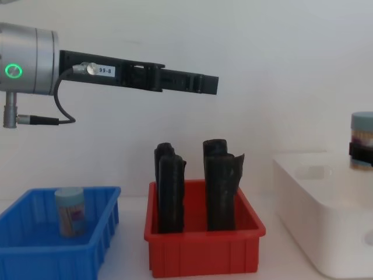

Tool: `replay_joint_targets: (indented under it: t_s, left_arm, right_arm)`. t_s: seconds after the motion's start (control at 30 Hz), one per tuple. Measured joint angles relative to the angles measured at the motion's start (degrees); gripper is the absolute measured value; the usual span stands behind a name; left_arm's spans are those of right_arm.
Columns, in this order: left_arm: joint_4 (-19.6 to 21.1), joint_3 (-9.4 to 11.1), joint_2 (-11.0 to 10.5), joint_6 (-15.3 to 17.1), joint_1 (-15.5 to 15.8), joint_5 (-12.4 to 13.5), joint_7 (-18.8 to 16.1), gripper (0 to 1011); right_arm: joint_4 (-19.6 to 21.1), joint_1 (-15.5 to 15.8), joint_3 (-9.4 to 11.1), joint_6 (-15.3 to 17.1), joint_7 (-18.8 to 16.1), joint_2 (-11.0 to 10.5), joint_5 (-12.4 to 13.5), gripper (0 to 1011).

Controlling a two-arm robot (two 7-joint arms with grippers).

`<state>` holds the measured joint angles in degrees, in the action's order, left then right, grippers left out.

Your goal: Pick the cotton swabs from the blue box and place them into the white box.

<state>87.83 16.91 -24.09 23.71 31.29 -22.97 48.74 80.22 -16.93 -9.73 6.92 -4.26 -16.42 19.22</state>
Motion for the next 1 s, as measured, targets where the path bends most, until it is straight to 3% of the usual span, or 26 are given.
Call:
replay_joint_targets:
  t_s: [0.27, 0.73, 1.0]
  left_arm:
    - [0.00, 0.00, 0.00, 0.00, 0.00, 0.00, 0.00, 1004]
    - [0.00, 0.00, 0.00, 0.00, 0.00, 0.00, 0.00, 1004]
    - [0.00, 0.00, 0.00, 0.00, 0.00, 0.00, 0.00, 1004]
  right_arm:
    - [-5.23, -2.55, 0.05, 0.03, -0.42, 0.59, -0.81, 646]
    - [-9.37, -4.63, 0.11, -1.74, -1.22, 1.20, -1.50, 1002]
    - [-9.52, -4.77, 0.30, -3.52, -1.18, 1.27, -1.56, 1002]
